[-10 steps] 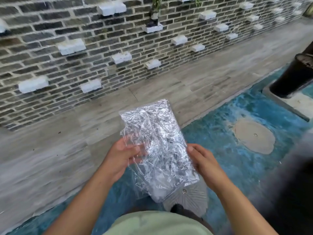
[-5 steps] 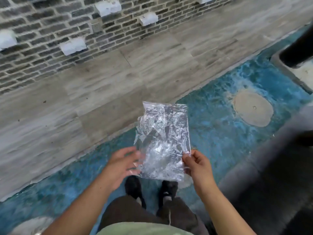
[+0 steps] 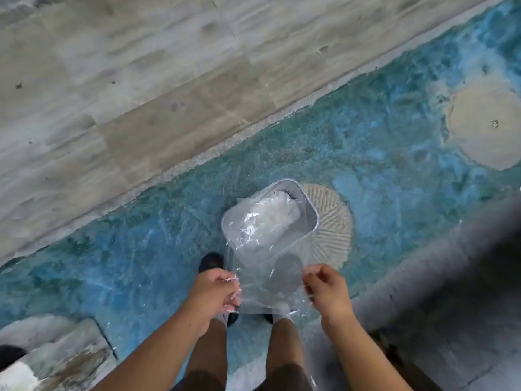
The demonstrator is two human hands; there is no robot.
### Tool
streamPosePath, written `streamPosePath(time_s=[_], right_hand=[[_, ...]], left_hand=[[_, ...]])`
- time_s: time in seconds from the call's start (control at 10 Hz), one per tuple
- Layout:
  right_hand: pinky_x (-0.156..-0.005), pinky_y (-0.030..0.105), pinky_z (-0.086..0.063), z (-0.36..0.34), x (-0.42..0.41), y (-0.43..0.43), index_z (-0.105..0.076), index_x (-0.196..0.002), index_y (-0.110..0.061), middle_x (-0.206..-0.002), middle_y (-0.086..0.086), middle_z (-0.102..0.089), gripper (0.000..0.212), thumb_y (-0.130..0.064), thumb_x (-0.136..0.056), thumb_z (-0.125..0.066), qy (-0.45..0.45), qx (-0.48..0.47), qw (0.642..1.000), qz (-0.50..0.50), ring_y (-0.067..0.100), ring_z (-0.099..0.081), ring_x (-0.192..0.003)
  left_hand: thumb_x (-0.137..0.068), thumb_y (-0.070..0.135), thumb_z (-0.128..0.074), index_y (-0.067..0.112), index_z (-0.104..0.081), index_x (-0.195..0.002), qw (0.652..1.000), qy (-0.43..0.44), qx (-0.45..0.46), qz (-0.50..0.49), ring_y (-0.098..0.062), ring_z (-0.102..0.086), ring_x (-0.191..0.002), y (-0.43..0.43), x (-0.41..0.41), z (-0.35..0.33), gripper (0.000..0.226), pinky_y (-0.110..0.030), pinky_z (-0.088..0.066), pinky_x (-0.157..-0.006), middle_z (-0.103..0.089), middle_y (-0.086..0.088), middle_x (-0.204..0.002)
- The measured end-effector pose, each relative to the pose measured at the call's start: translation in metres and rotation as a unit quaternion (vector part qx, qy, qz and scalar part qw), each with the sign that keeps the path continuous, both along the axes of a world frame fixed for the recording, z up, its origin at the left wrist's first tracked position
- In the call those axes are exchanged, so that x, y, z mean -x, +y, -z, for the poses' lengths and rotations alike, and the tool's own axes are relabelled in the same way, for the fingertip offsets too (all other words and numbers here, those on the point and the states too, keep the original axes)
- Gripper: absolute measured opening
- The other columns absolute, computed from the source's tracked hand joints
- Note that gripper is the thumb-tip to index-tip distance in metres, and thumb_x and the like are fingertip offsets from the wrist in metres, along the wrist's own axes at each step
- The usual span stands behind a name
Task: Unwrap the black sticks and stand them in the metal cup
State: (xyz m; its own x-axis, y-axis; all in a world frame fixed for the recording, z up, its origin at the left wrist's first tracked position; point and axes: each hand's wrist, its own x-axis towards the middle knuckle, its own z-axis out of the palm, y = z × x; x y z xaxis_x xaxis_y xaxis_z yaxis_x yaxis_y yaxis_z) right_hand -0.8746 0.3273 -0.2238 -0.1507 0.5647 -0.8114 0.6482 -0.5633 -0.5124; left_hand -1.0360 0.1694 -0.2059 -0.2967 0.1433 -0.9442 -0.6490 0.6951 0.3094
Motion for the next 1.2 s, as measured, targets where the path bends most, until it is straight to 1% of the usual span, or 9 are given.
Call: streamPosePath(time_s=[0.3, 0.4, 0.5, 0.7, 0.8, 0.9, 1.0, 1.1, 1.2], right_hand=[[-0.059, 0.034, -0.048, 0.155, 0.013, 0.041, -0.066, -0.075, -0.012, -0.065, 0.007, -0.067, 0.016, -0.005, -0.089, -0.062, -0.109, 0.002, 0.993, -0.040, 0.020, -0.056, -0.054], [-0.063, 0.037, -0.051, 0.184, 0.020, 0.057, -0.069, -0.087, -0.009, -0.075, 0.011, -0.070, 0.005, -0.006, -0.088, -0.065, -0.116, -0.003, 0.992, -0.041, 0.024, -0.060, -0.060], [-0.067, 0.042, -0.054, 0.207, 0.033, 0.067, -0.065, -0.102, -0.008, -0.078, 0.010, -0.070, 0.015, -0.010, -0.088, -0.070, -0.119, -0.010, 0.991, -0.056, 0.025, -0.064, -0.064], [-0.058, 0.030, -0.049, 0.227, 0.049, 0.071, -0.063, -0.107, -0.011, -0.086, 0.009, -0.071, 0.020, -0.009, -0.087, -0.068, -0.155, -0.083, 0.967, -0.184, 0.025, -0.064, -0.066], [-0.057, 0.028, -0.045, 0.226, 0.051, 0.073, -0.063, -0.112, -0.010, -0.082, 0.001, -0.065, 0.024, -0.011, -0.088, -0.067, -0.173, -0.095, 0.954, -0.225, 0.020, -0.062, -0.068], [-0.069, 0.035, -0.052, 0.215, 0.046, 0.075, -0.061, -0.119, -0.010, -0.089, 0.001, -0.065, 0.033, -0.017, -0.088, -0.069, -0.174, -0.125, 0.938, -0.272, 0.027, -0.065, -0.085], [-0.072, 0.034, -0.049, 0.184, 0.041, 0.076, -0.058, -0.122, -0.011, -0.097, 0.002, -0.064, 0.038, -0.021, -0.088, -0.071, -0.171, -0.113, 0.929, -0.307, 0.025, -0.063, -0.089], [-0.063, 0.028, -0.042, 0.142, 0.042, 0.081, -0.059, -0.118, -0.012, -0.091, -0.001, -0.064, 0.030, -0.018, -0.089, -0.068, -0.115, -0.095, 0.945, -0.291, 0.017, -0.061, -0.078], [-0.057, 0.018, -0.039, 0.080, 0.048, 0.082, -0.060, -0.111, -0.015, -0.085, -0.004, -0.061, 0.021, -0.016, -0.091, -0.067, -0.070, -0.070, 0.943, -0.316, 0.005, -0.057, -0.071]], left_hand=[[-0.092, 0.002, -0.059, 0.004, -0.063, -0.088, 0.998, -0.008, 0.060, 0.003, -0.018, -0.060, -0.046, 0.035, -0.007, 0.163, 0.006, -0.021, -0.039, -0.039, -0.067, -0.011, -0.068], [-0.090, 0.001, -0.058, 0.007, -0.064, -0.090, 0.997, 0.007, 0.076, -0.001, -0.021, -0.067, -0.050, 0.042, -0.002, 0.197, 0.008, -0.024, -0.043, -0.040, -0.071, -0.013, -0.074], [-0.090, -0.001, -0.056, 0.008, -0.062, -0.090, 0.996, 0.021, 0.088, -0.002, -0.022, -0.068, -0.050, 0.045, 0.004, 0.221, 0.011, -0.024, -0.043, -0.040, -0.071, -0.014, -0.078], [-0.089, -0.001, -0.059, 0.008, -0.061, -0.086, 0.994, 0.048, 0.095, 0.039, -0.031, -0.070, -0.053, 0.053, 0.015, 0.248, 0.009, -0.025, -0.045, -0.040, -0.068, -0.009, -0.073], [-0.088, 0.005, -0.062, 0.009, -0.064, -0.084, 0.991, 0.045, 0.098, 0.081, -0.033, -0.074, -0.062, 0.054, 0.016, 0.252, 0.006, -0.036, -0.058, -0.050, -0.072, -0.012, -0.081], [-0.088, 0.013, -0.066, 0.008, -0.065, -0.100, 0.987, 0.057, 0.095, 0.117, -0.027, -0.074, -0.072, 0.053, 0.016, 0.241, 0.014, -0.046, -0.063, -0.064, -0.070, -0.012, -0.101], [-0.088, 0.024, -0.068, 0.009, -0.055, -0.128, 0.975, 0.048, 0.094, 0.194, -0.029, -0.068, -0.097, 0.048, 0.023, 0.207, 0.046, -0.046, -0.060, -0.083, -0.063, -0.010, -0.118], [-0.087, 0.026, -0.069, 0.013, -0.051, -0.136, 0.961, 0.052, 0.084, 0.257, -0.028, -0.062, -0.110, 0.042, 0.034, 0.159, 0.054, -0.046, -0.054, -0.094, -0.061, -0.007, -0.126], [-0.090, 0.020, -0.065, 0.014, -0.055, -0.128, 0.965, 0.065, 0.054, 0.247, -0.022, -0.064, -0.101, 0.034, 0.040, 0.097, 0.040, -0.038, -0.053, -0.091, -0.066, -0.004, -0.115]])
